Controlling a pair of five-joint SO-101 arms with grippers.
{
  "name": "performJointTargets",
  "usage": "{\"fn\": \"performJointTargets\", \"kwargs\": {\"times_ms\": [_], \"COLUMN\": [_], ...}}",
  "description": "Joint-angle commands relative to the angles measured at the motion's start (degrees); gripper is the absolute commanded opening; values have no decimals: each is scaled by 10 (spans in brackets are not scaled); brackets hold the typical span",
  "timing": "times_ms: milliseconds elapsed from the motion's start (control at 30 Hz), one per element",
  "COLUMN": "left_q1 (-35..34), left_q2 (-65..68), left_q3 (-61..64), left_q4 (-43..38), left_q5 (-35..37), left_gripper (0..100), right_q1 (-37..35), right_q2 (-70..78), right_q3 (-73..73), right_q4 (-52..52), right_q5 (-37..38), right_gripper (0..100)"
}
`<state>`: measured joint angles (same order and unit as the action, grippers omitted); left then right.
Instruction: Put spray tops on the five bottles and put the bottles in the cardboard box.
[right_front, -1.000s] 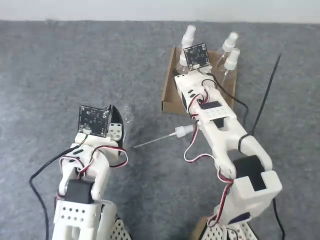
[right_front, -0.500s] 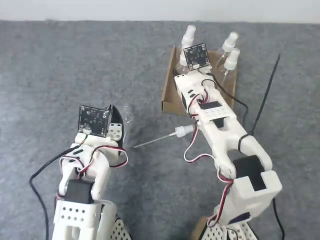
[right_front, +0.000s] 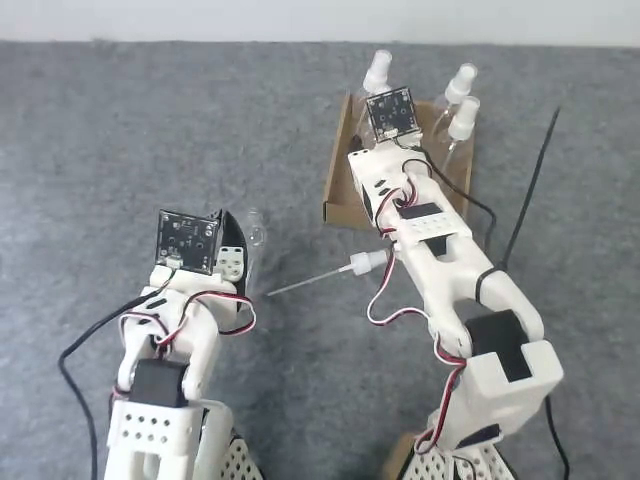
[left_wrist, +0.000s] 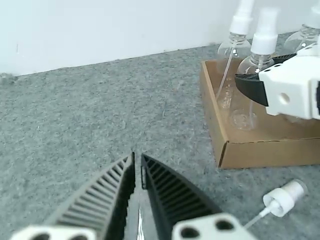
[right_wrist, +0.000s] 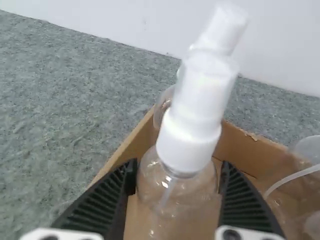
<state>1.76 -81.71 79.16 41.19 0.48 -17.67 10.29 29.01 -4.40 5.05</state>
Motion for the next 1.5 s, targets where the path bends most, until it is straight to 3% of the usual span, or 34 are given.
{"fn": "performJointTargets", "kwargs": {"times_ms": [0, 900, 1467], "left_q1": [0, 0, -1], "left_q2": [3, 3, 3], "left_q3": [-6, -6, -5], "left_q4": [-13, -13, -13], "left_q5": [6, 6, 6], "left_gripper": [12, 12, 12], "right_q1": [-7, -9, -13], "right_q2": [-9, -19, -371], "right_q3": [-33, -66, -63], "right_q4": [-9, -7, 158], "right_q5": [6, 7, 8], "right_gripper": [231, 247, 243]}}
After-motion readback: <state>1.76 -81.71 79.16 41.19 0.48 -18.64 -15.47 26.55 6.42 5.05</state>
